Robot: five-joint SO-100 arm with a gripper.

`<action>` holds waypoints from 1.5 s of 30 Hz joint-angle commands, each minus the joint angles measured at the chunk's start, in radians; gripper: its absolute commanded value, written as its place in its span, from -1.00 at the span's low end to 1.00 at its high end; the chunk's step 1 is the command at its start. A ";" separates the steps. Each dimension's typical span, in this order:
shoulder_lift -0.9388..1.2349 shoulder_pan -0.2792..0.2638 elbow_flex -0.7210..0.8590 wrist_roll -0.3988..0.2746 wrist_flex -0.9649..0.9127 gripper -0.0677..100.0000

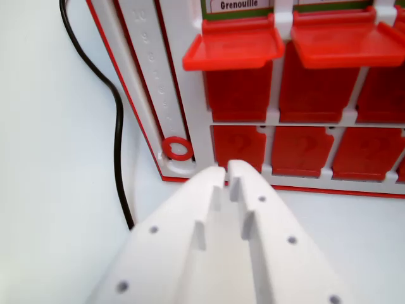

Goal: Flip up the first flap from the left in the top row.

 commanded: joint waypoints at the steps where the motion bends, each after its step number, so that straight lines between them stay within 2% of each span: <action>1: -0.015 0.000 -0.189 0.000 -0.032 -1.00; 14: -0.187 0.035 -0.423 0.014 -0.044 -1.00; 37: -0.247 0.041 -0.506 0.072 -0.196 -1.00; 40: -0.241 0.029 -0.538 0.029 -0.083 -1.00; 45: -0.192 -0.009 -0.563 0.072 0.104 -1.00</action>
